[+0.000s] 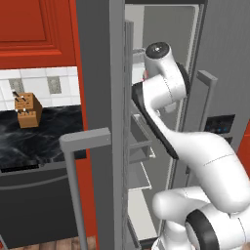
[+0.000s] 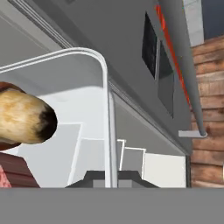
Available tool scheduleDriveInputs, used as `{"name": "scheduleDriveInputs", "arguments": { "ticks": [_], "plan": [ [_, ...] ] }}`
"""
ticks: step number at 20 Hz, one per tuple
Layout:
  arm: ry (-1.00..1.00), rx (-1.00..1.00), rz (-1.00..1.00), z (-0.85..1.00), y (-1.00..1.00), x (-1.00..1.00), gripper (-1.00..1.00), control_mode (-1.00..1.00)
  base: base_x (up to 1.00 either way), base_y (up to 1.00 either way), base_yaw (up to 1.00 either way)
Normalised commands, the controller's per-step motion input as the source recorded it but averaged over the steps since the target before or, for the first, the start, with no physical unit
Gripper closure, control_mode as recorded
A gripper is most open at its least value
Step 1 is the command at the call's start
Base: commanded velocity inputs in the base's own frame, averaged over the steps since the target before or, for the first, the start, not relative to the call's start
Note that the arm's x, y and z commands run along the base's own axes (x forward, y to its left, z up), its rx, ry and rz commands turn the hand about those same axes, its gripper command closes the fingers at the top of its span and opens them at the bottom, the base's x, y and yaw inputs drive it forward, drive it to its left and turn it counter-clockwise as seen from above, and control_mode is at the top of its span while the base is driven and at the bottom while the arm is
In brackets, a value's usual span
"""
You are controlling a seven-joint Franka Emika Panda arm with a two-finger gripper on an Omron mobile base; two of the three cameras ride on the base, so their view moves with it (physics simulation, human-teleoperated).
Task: Place the tupperware containing the steak and mushroom meal in the microwave. Close the microwave door and press the start button to reheat the meal.
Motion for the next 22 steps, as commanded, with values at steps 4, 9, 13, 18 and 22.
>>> {"name": "scheduleDriveInputs", "arguments": {
  "ticks": [4, 9, 13, 18, 22],
  "plan": [
    [0.0, 0.17, 0.35, -0.08, 0.0, -0.97, 1.0, -1.0, 0.0, 0.0, 0.0],
    [0.0, 0.11, 0.13, 0.0, -0.09, -0.99, 1.0, -1.0, 0.0, 0.0, 0.0],
    [0.0, 0.01, 0.0, 0.0, -0.08, -0.75, 1.0, -1.0, 0.0, 0.0, 0.0],
    [0.0, 0.0, -0.09, 0.0, -0.2, -0.35, 1.0, -1.0, 0.0, 0.0, 0.0],
    [0.0, 0.0, -0.12, 0.0, -0.19, -0.15, 1.0, -1.0, 0.0, 0.0, 0.0]
  ]
}}
